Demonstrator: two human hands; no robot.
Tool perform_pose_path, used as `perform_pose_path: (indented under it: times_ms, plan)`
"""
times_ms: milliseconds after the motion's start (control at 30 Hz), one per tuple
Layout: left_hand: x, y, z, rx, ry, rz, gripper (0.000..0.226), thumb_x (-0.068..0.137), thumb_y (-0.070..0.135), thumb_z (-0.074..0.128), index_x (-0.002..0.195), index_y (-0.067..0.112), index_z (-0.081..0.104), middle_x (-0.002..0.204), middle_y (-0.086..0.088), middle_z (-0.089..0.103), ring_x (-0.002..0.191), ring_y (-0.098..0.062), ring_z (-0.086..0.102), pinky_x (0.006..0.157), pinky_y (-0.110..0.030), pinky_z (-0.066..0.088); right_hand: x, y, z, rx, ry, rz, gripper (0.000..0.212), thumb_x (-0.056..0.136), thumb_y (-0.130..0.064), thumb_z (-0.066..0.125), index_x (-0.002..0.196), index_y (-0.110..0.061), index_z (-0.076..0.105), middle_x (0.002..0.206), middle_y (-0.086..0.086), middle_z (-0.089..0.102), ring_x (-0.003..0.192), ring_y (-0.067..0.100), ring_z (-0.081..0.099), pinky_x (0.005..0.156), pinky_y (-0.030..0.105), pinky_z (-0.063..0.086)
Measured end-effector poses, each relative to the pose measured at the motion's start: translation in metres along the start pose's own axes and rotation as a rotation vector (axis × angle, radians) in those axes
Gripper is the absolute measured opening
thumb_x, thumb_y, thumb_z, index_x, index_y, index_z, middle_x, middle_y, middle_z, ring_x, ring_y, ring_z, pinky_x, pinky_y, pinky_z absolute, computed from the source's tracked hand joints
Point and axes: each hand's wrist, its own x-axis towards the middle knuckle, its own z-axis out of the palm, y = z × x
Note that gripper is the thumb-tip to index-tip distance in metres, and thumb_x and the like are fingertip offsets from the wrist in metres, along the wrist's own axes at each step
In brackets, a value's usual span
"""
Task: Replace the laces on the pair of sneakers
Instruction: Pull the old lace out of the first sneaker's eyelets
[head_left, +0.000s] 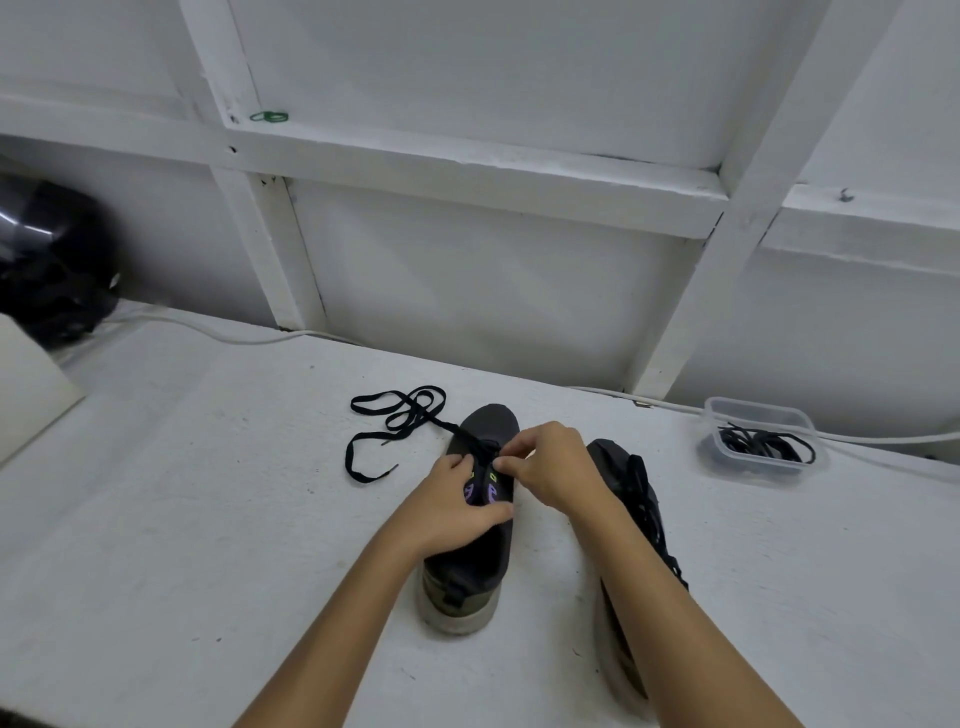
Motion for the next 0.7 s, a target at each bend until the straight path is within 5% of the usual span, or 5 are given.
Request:
perform_pose_path:
  times_ms: [67, 267, 533, 700]
  plan:
    - [0.0, 0.001, 0.005, 0.013, 0.002, -0.015, 0.089, 0.076, 0.059, 0.067, 0.15, 0.019, 0.036, 0.16, 0.01, 0.021, 0.136, -0.013, 0.042, 0.104, -0.029, 0.039, 0.001, -0.003, 0.002, -0.122, -0.005, -0.058, 0.008, 0.089, -0.027, 0.075, 0.093, -0.023, 0.079, 0.091, -0.007, 0.075, 0.083, 0.011, 0.067, 0.072, 0.022, 0.047]
    - [-0.003, 0.006, 0.015, 0.007, 0.06, -0.008, 0.095, 0.083, 0.052, 0.062, 0.159, 0.021, 0.016, 0.164, 0.013, 0.007, 0.144, -0.015, 0.033, 0.113, -0.035, 0.036, 0.0, -0.006, 0.005, -0.351, -0.03, -0.222, 0.009, 0.093, -0.021, 0.059, 0.087, -0.015, 0.061, 0.091, 0.001, 0.057, 0.08, 0.022, 0.056, 0.068, 0.028, 0.038]
    - [-0.004, 0.005, 0.017, 0.028, 0.09, 0.015, 0.098, 0.082, 0.058, 0.064, 0.158, 0.019, 0.016, 0.163, 0.009, 0.011, 0.142, -0.015, 0.034, 0.103, -0.028, 0.035, 0.001, -0.008, 0.001, -0.297, -0.035, -0.169, 0.014, 0.095, -0.024, 0.065, 0.099, -0.012, 0.072, 0.101, 0.004, 0.069, 0.093, 0.022, 0.063, 0.08, 0.031, 0.05]
    - [-0.005, 0.003, 0.017, 0.006, 0.089, 0.027, 0.088, 0.081, 0.052, 0.064, 0.154, 0.021, 0.026, 0.16, 0.009, 0.017, 0.135, -0.016, 0.042, 0.102, -0.029, 0.04, -0.001, -0.015, 0.003, -0.435, -0.042, -0.267, 0.014, 0.101, -0.02, 0.049, 0.101, -0.008, 0.058, 0.107, 0.011, 0.058, 0.087, 0.027, 0.054, 0.075, 0.034, 0.044]
